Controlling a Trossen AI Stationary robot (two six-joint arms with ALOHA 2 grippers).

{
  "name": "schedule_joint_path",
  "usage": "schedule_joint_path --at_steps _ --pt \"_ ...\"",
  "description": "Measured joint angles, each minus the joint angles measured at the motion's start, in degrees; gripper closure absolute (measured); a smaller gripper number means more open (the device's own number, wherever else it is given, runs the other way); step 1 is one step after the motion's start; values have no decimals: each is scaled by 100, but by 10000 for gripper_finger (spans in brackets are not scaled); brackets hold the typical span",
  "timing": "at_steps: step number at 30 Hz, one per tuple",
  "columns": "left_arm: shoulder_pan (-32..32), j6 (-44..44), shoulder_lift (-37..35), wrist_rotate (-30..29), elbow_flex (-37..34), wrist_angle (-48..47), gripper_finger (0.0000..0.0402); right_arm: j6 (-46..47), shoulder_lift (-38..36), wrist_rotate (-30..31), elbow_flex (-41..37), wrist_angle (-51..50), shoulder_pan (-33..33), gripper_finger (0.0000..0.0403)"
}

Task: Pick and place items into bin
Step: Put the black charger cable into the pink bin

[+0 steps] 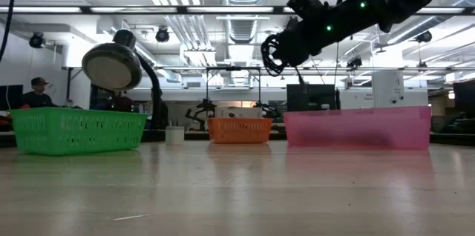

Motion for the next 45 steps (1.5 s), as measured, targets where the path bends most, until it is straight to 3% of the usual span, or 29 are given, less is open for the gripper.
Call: schedule_joint_path --at_steps 10,16,26,31,36,45 --pt "-11 -6 -174 -38 -9 -351 228 -493 -24 961 -125 -104 -88 377" --pt "-10 -5 -201 -72 -11 -584 228 -596 -366 494 -440 -103 -320 377" --pt "0 0 -204 -196 -17 -702 228 148 -1941 406 -1441 -538 -826 377" --pt "0 -6 -204 -207 -17 -699 228 643 -2463 -699 -1660 -1010 -1022 377" --pt "0 -192 -204 -207 -17 -699 228 956 -2646 -736 -1707 -1282 -1043 377" --pt "0 -196 -204 -207 -17 -697 228 1832 -2440 -673 -1155 -2972 -1039 377"
